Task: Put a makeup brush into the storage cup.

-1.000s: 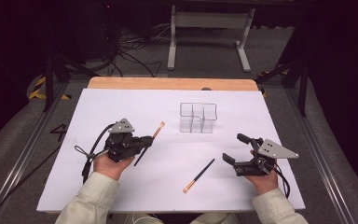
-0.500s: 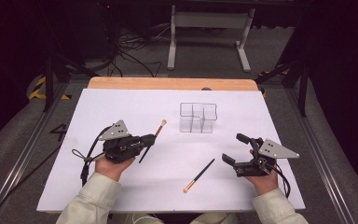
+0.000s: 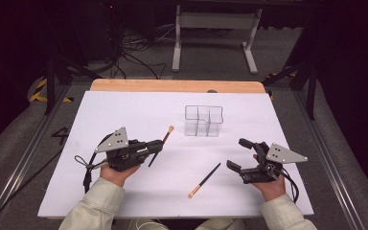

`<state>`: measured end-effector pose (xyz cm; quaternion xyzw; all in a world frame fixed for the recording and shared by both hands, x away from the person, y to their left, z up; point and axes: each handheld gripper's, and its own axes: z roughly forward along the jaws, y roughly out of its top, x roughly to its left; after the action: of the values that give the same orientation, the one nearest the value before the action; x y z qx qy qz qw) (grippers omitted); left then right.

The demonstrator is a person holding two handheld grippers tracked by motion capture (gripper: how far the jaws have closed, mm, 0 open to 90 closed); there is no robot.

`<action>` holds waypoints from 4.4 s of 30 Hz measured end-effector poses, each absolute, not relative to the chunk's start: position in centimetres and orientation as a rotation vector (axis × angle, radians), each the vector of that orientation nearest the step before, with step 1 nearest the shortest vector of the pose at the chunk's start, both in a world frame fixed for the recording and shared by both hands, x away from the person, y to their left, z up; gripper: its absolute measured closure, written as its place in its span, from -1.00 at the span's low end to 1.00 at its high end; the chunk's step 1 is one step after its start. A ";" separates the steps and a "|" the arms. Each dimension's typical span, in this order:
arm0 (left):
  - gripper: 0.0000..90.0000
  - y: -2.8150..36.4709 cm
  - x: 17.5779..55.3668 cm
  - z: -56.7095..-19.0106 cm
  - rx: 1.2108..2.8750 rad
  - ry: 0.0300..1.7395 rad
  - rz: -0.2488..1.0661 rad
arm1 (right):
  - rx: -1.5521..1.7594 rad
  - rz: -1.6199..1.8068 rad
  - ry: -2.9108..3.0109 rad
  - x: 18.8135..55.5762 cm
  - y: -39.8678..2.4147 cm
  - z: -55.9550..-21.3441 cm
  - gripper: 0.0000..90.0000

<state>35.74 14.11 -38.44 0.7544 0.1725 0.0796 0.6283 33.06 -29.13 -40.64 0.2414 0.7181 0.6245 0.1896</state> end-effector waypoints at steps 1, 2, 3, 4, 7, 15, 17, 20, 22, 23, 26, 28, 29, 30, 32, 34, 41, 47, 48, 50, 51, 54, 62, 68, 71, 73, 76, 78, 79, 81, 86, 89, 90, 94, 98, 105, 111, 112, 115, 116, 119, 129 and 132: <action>0.83 14.1 35.8 -38.5 1.728 0.390 0.182 | 0.675 1.763 2.019 33.0 -29.1 -40.6 -0.79; 0.83 14.1 35.8 -38.5 1.727 0.384 0.180 | 0.672 1.770 2.019 33.0 -29.1 -40.6 -0.79; 0.83 14.1 35.8 -38.6 1.725 0.384 0.177 | 0.667 1.776 2.019 33.0 -29.1 -40.6 -0.78; 0.83 14.1 35.8 -38.6 1.724 0.381 0.178 | 0.663 1.778 2.020 33.0 -29.1 -40.6 -0.78; 0.83 14.1 35.7 -38.7 1.715 0.375 0.178 | 0.653 1.791 2.024 33.0 -29.0 -40.5 -0.75; 0.83 13.5 35.5 -38.6 1.703 0.351 0.191 | 0.621 1.796 2.052 33.0 -28.2 -40.0 -0.72; 0.83 13.2 35.4 -38.6 1.698 0.342 0.193 | 0.606 1.800 2.066 33.1 -27.7 -39.7 -0.70; 0.83 12.9 35.5 -38.5 1.696 0.333 0.189 | 0.586 1.813 2.069 33.2 -27.1 -39.3 -0.68; 0.83 12.7 35.5 -38.5 1.694 0.325 0.185 | 0.575 1.824 2.069 33.3 -26.7 -39.0 -0.66; 0.83 12.4 35.5 -38.5 1.692 0.314 0.189 | 0.567 1.835 2.071 33.3 -26.4 -38.9 -0.64; 0.83 12.1 35.5 -38.6 1.692 0.304 0.184 | 0.561 1.841 2.080 33.4 -26.0 -38.7 -0.61; 0.83 11.8 35.5 -38.6 1.690 0.297 0.185 | 0.558 1.848 2.089 33.5 -25.8 -38.6 -0.57; 0.83 11.7 35.5 -38.6 1.691 0.296 0.183 | 0.550 1.857 2.092 33.5 -25.6 -38.5 -0.54; 0.83 11.6 35.5 -38.7 1.694 0.294 0.183 | 0.548 1.861 2.095 33.6 -25.5 -38.4 -0.52; 0.83 11.3 35.5 -38.7 1.704 0.286 0.177 | 0.535 1.876 2.100 33.6 -25.2 -38.2 -0.44; 0.83 10.9 35.5 -38.8 1.710 0.282 0.180 | 0.527 1.891 2.109 33.7 -24.9 -38.0 -0.37; 0.83 9.8 35.4 -39.0 1.732 0.256 0.171 | 0.509 1.927 2.139 33.9 -24.1 -37.5 -0.13; 0.83 8.8 35.3 -39.2 1.755 0.237 0.169 | 0.501 1.949 2.148 34.0 -23.5 -37.1 0.01; 0.83 8.7 35.3 -39.2 1.756 0.239 0.168 | 0.499 1.951 2.147 34.0 -23.4 -37.1 0.04; 0.83 8.6 35.2 -39.3 1.762 0.235 0.165 | 0.497 1.949 2.146 34.0 -23.2 -36.9 0.13; 0.83 8.5 35.3 -39.3 1.764 0.231 0.164 | 0.499 1.945 2.141 34.0 -23.1 -36.9 0.17; 0.83 8.4 35.2 -39.3 1.766 0.230 0.168 | 0.504 1.945 2.137 34.0 -23.1 -36.9 0.21; 0.83 7.8 35.0 -39.6 1.792 0.204 0.191 | 0.506 1.954 2.159 34.1 -22.4 -36.9 0.28; 0.83 7.5 34.9 -39.7 1.804 0.188 0.189 | 0.508 1.955 2.184 34.3 -21.9 -36.9 0.41; 0.83 7.5 34.9 -39.7 1.809 0.184 0.190 | 0.513 1.959 2.185 34.3 -21.8 -36.9 0.45; 0.83 7.4 34.8 -39.8 1.809 0.185 0.190 | 0.516 1.966 2.187 34.3 -21.7 -36.8 0.51; 0.83 7.2 34.8 -39.8 1.818 0.175 0.199 | 0.522 1.974 2.190 34.4 -21.7 -36.8 0.58; 0.83 7.1 34.7 -39.9 1.817 0.175 0.196 | 0.530 1.980 2.195 34.4 -21.7 -36.8 0.64; 0.83 7.1 34.7 -39.9 1.817 0.173 0.198 | 0.534 1.985 2.197 34.4 -21.6 -36.8 0.68; 0.83 7.1 34.7 -39.9 1.819 0.169 0.198 | 0.535 1.991 2.202 34.4 -21.6 -36.8 0.73; 0.83 7.0 34.7 -40.0 1.826 0.166 0.198 | 0.541 2.010 2.200 34.4 -21.6 -36.7 0.85; 0.83 7.0 34.7 -40.0 1.825 0.165 0.199 | 0.539 2.022 2.201 34.4 -21.5 -36.7 0.86; 0.83 7.0 34.7 -40.0 1.826 0.163 0.198 | 0.537 2.021 2.201 34.4 -21.4 -36.7 0.87; 0.83 7.0 34.7 -40.0 1.824 0.159 0.200 | 0.525 2.012 2.202 34.2 -21.3 -36.5 0.88; 0.83 7.0 34.6 -40.0 1.818 0.152 0.199 | 0.515 2.004 2.204 34.1 -21.2 -36.4 0.88; 0.62 7.4 34.6 -39.9 1.813 0.175 0.188 | 0.501 2.004 2.209 34.1 -21.1 -36.0 0.89; 0.15 8.6 35.0 -39.9 1.796 0.237 0.139 | 0.503 1.982 2.206 34.3 -21.5 -35.1 0.89; 0.07 8.8 35.0 -39.9 1.788 0.245 0.137 | 0.503 1.977 2.208 34.3 -21.5 -35.0 0.89; -0.07 9.4 35.1 -39.9 1.786 0.275 0.151 | 0.511 1.957 2.214 34.5 -21.5 -34.4 0.89; -0.12 9.6 35.1 -39.9 1.785 0.288 0.157 | 0.510 1.947 2.217 34.6 -21.5 -34.2 0.89; -0.21 10.2 35.1 -40.0 1.780 0.311 0.167 | 0.511 1.922 2.223 34.8 -21.5 -33.5 0.89; -0.44 11.8 35.3 -40.2 1.757 0.364 0.192 | 0.545 1.846 2.223 36.1 -21.9 -31.0 0.89; -0.49 12.2 35.5 -40.2 1.741 0.384 0.192 | 0.554 1.819 2.227 36.4 -21.9 -30.5 0.89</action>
<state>35.47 12.21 -40.18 0.7586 0.1673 0.0836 0.6242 36.41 -21.88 -30.53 0.1879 0.7563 0.6176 0.1063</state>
